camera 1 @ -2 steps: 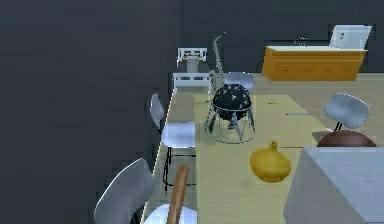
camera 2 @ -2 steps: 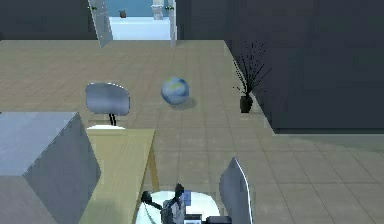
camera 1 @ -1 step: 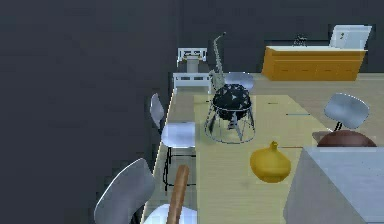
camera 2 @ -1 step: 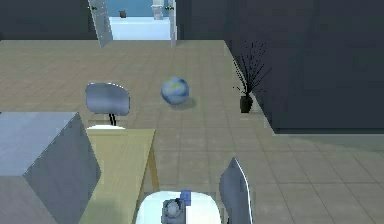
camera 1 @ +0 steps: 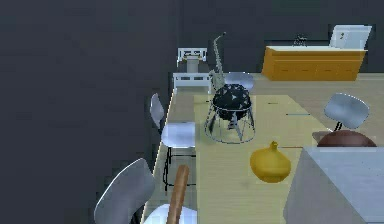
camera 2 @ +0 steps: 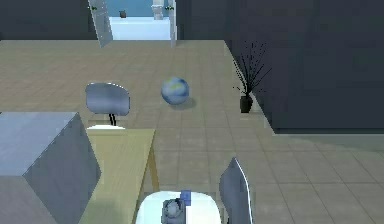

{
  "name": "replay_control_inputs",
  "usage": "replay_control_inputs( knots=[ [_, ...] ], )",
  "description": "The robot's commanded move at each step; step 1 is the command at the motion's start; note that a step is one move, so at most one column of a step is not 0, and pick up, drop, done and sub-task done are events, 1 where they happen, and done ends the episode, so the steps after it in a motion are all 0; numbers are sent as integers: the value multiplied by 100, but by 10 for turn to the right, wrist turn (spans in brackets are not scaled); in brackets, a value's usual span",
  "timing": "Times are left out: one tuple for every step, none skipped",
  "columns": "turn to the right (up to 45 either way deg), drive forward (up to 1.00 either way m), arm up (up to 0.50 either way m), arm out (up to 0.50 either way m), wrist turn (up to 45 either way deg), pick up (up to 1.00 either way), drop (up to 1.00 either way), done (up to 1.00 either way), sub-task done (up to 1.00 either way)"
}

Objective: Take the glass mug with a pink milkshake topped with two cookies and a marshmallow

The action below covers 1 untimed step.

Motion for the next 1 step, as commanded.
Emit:
replay_control_inputs(
  knots=[
    [0,0,10,0,0,0,0,0,0]
  ],
)
